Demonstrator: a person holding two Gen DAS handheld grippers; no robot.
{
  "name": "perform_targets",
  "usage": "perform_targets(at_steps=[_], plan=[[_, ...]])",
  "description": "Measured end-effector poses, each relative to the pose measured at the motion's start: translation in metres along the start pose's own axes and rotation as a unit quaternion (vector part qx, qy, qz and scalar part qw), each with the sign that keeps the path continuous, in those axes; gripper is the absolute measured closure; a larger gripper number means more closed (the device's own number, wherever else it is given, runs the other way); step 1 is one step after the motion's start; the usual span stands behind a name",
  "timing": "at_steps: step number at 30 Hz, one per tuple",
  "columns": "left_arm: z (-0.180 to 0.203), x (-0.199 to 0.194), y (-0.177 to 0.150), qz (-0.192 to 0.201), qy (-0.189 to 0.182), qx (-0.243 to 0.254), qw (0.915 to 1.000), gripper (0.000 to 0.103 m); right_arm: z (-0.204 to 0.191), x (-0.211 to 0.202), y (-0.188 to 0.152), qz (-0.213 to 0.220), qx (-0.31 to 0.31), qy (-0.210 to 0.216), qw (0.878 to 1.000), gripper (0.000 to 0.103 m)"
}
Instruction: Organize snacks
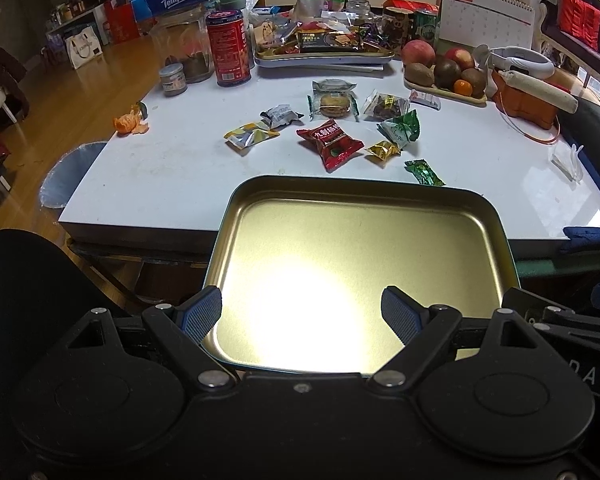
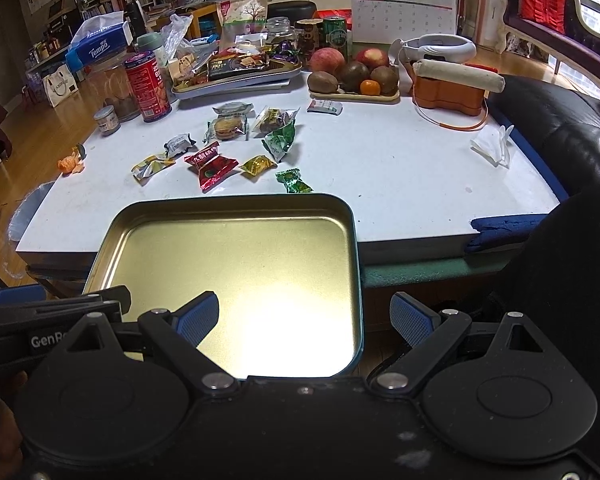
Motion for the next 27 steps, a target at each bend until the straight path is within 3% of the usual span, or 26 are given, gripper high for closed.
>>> perform_targets(at_steps=[8, 20, 27], plan=[[-0.001, 0.001, 0.006, 0.002, -0.001, 0.005, 1.0000, 0.015, 0.000, 0.004, 0.004, -0.003, 0.007, -0.010, 1.000, 0.011], [-0.009, 0.003, 0.023, 0.016, 0.005, 0.005, 0.9998, 0.015, -0.005, 0.013, 0.017, -0.013, 0.005, 0.000, 1.000, 0.012], [-0.017, 0.022, 0.046, 0.007, -0.011, 0.001, 0.9999, 0.015, -0.005, 0.027, 0.032, -0.014, 0.005, -0.002, 1.000, 0.012]])
Point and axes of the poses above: each gripper's, at about its wrist camera, not at the fingertips, and x roughly the way its jaws point, z to its right, y to its top, the point moved 2 cm from there along x, roughly the way its jaws point, and after that the axes turned 15 degrees about x, right-handed, at the moved point
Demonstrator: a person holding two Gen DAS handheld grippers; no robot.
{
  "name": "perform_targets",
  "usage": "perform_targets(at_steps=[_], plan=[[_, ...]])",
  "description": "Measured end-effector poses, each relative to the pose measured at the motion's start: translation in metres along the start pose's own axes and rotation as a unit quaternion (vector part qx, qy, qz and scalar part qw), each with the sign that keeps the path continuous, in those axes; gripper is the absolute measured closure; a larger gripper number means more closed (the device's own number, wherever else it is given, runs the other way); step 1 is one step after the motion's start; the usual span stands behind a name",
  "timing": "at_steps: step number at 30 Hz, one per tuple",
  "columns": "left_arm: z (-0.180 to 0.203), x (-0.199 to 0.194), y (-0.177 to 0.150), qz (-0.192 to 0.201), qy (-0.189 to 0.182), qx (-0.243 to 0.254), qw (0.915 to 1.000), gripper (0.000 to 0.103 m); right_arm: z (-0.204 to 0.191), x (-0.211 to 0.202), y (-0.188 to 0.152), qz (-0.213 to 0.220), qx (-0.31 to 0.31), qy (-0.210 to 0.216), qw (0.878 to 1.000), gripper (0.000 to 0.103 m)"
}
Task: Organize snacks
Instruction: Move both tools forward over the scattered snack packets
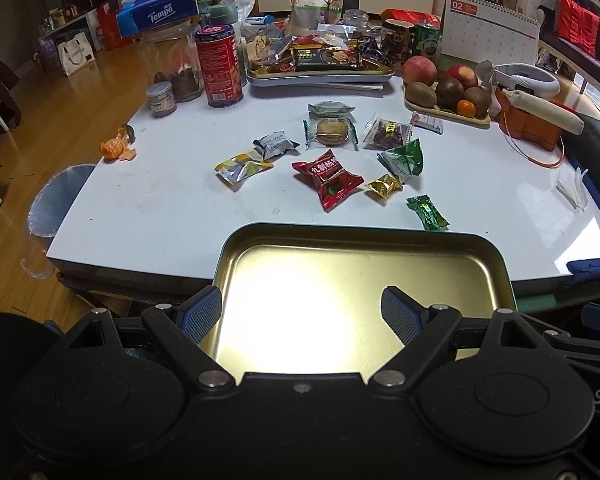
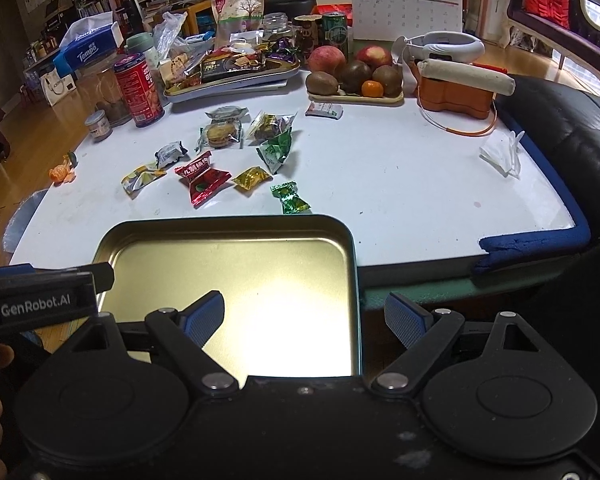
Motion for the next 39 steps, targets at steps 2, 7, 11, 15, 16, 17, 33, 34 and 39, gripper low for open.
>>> perform_targets(at_steps=[2, 7, 11, 15, 16, 17, 33, 34, 39], plan=[[-0.004, 0.005, 0.010, 0.006, 0.001, 0.000, 1.0000, 0.015, -0.001, 0.008, 0.006, -0.005, 0.002, -0.002, 1.000, 0.012], [-0.018, 0.021, 0.043, 0.018, 0.007, 0.005, 0.9998, 0.015, -0.005, 0.031, 0.031, -0.011, 0.001, -0.012, 1.000, 0.013], [-0.033, 0.043, 0.072, 0.017, 0.001, -0.003, 0.9998, 0.015, -0.010, 0.053, 0.059, -0.031, 0.002, -0.002, 1.000, 0.017], [-0.048, 0.067, 0.103, 0.017, 0.007, -0.008, 0.9998, 0.015, -0.016, 0.075, 0.093, -0.039, 0.015, 0.010, 0.999, 0.017], [-0.052, 0.073, 0.110, 0.016, 0.008, -0.010, 0.9998, 0.015, -0.018, 0.081, 0.102, -0.042, 0.018, 0.012, 0.999, 0.017], [-0.056, 0.079, 0.118, 0.017, 0.008, -0.013, 0.9998, 0.015, -0.019, 0.087, 0.112, -0.043, 0.021, 0.013, 0.999, 0.017], [-0.105, 0.173, 0.190, -0.024, 0.024, -0.040, 0.9986, 0.027, -0.037, 0.213, 0.252, -0.047, 0.025, -0.007, 0.999, 0.020], [-0.104, 0.177, 0.190, -0.028, 0.016, -0.037, 0.9988, 0.027, -0.037, 0.226, 0.259, -0.050, 0.029, -0.008, 0.998, 0.021], [-0.106, 0.189, 0.191, -0.038, 0.010, -0.038, 0.9985, 0.027, -0.034, 0.285, 0.285, -0.045, 0.041, -0.025, 0.998, 0.021]])
Point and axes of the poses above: each gripper's, at about its wrist camera, not at the fingertips, and x roughly the way its jaws point, z to its right, y to its top, the point moved 2 cm from there along x, roughly the way its jaws point, and after that the axes turned 15 degrees about x, right-handed, at the moved point
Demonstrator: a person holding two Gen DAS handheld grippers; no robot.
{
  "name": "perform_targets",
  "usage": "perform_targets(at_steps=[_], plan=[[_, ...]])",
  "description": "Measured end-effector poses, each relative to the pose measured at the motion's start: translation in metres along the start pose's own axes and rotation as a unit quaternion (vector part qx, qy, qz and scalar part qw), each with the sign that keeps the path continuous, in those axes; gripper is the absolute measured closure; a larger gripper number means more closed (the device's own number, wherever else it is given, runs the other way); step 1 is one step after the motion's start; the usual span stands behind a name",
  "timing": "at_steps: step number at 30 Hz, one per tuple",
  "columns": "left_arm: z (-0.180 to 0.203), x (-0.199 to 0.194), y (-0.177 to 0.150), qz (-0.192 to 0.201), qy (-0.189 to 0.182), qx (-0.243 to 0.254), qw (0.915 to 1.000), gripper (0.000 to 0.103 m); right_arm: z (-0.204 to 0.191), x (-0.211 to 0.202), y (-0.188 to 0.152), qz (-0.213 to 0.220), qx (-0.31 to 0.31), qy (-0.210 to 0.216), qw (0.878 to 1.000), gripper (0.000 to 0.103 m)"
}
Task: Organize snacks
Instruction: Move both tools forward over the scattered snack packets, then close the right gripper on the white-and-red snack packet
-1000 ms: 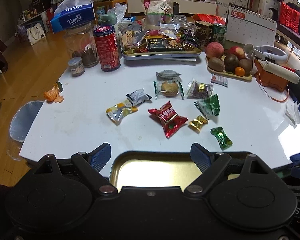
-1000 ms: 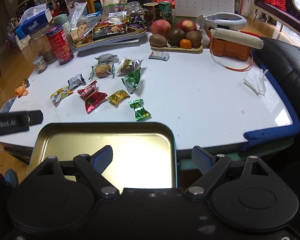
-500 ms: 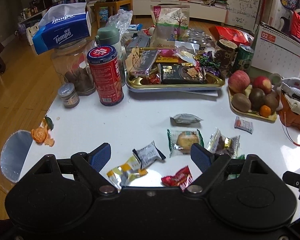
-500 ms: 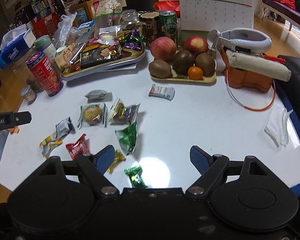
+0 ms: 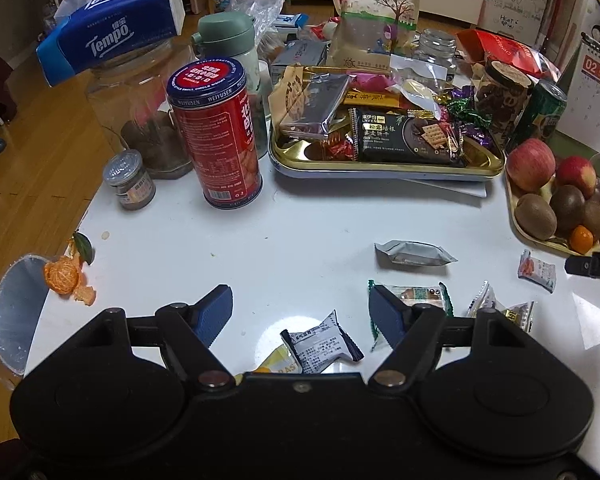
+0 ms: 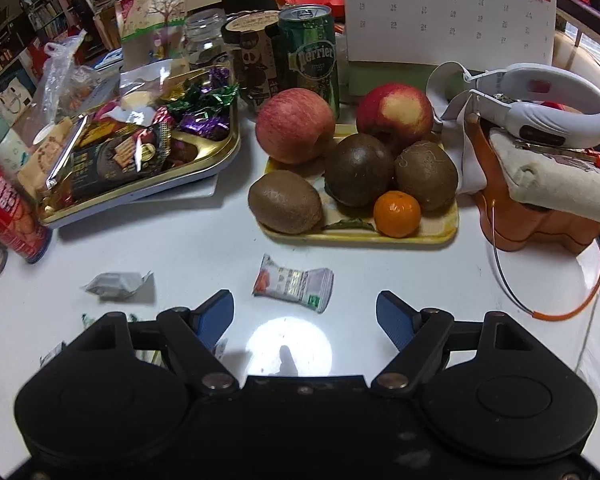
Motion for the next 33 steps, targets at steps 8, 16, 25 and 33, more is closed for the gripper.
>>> perform_targets(at_steps=[8, 16, 25, 33], plan=[[0.004, 0.013, 0.004, -0.025, -0.021, -0.001, 0.9995, 0.027, 0.003, 0.052, 0.018, -0.039, 0.038, 0.026, 0.998, 0.029], [0.005, 0.011, 0.002, -0.021, -0.014, 0.013, 0.9996, 0.027, 0.005, 0.078, 0.016, -0.053, 0.053, 0.014, 0.997, 0.042], [-0.005, 0.010, -0.002, -0.025, -0.023, -0.012, 0.9994, 0.027, -0.007, 0.056, 0.013, -0.091, 0.001, 0.020, 0.996, 0.046], [-0.010, 0.016, -0.007, -0.043, -0.030, -0.022, 0.9984, 0.027, -0.027, 0.065, 0.007, -0.053, -0.124, -0.003, 0.991, 0.037]])
Point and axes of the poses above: each gripper's, at about its wrist camera, not at the fingertips, and x roughly the way its jaws point, z to its right, y to its top, the point moved 2 cm from there along x, roughly the way its jaws point, and after that the axes turned 15 degrees about x, right-handed, at the moved point
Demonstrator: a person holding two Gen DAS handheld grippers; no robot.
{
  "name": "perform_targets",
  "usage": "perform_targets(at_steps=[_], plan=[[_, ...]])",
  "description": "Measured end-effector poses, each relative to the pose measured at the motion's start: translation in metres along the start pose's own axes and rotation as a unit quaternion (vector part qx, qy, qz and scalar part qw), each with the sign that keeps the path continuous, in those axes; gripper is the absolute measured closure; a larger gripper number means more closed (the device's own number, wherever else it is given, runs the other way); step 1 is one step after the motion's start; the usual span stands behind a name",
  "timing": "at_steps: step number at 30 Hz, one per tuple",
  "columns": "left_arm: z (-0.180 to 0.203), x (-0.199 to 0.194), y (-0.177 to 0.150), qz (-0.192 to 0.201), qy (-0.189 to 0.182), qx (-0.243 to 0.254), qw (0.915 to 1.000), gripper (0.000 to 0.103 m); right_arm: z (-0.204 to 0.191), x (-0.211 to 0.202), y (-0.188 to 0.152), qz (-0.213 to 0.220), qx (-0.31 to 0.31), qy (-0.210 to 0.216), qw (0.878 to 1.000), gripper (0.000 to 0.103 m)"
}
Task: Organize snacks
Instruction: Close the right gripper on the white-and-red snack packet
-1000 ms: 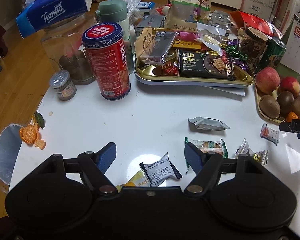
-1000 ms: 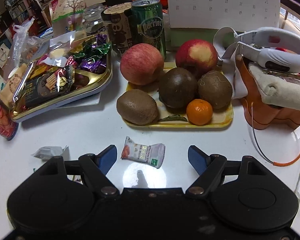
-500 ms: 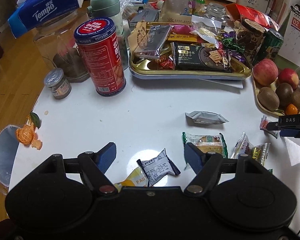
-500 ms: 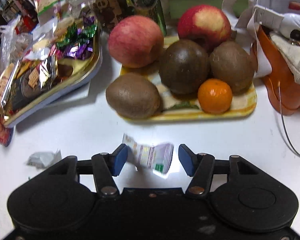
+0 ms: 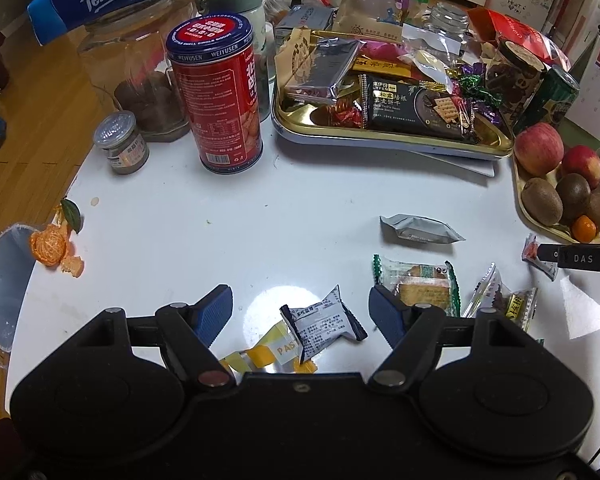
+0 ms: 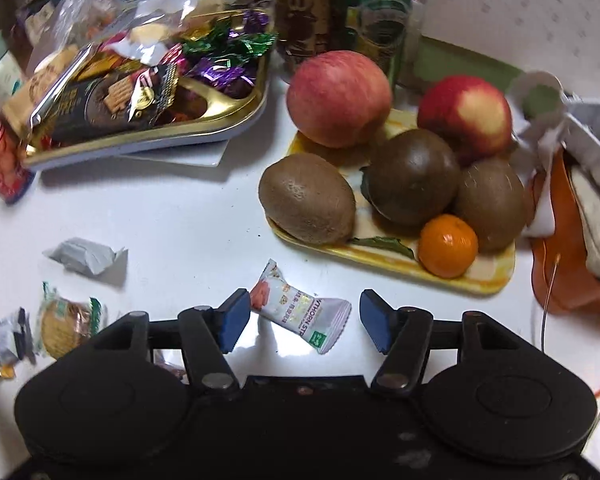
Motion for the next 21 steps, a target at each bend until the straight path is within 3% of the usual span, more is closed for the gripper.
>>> perform_targets(at_steps=[2, 7, 10, 12, 17, 21], plan=[[-0.001, 0.001, -0.001, -0.004, -0.006, -0.004, 1.0000, 0.027, 0.000, 0.003, 0.000, 0.004, -0.026, -0.005, 1.000, 0.028], [-0.001, 0.002, -0.001, -0.006, -0.008, 0.002, 0.9999, 0.027, 0.000, 0.015, -0.001, -0.002, -0.040, 0.003, 0.999, 0.020], [-0.002, 0.002, -0.001, -0.006, -0.011, 0.002, 0.9999, 0.027, -0.003, 0.030, 0.000, -0.032, -0.046, -0.021, 0.998, 0.018], [-0.003, 0.002, -0.002, -0.007, -0.013, 0.005, 0.9999, 0.027, -0.004, 0.030, -0.001, -0.017, -0.047, -0.017, 0.999, 0.018], [-0.005, 0.002, -0.003, -0.005, -0.015, 0.013, 0.9998, 0.027, -0.003, 0.029, -0.004, -0.003, -0.024, -0.003, 1.000, 0.036], [-0.009, 0.003, -0.002, -0.003, -0.025, 0.009, 0.9996, 0.027, 0.000, 0.026, -0.005, -0.011, -0.009, -0.012, 1.000, 0.044]])
Point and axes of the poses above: each gripper's, at about its wrist camera, not at the fingertips, and x roughly the way its jaws point, z to its right, y to its top, the point moved 2 cm from there along x, roughly the way its jaws point, and after that the axes turned 15 degrees about x, right-handed, at the moved point
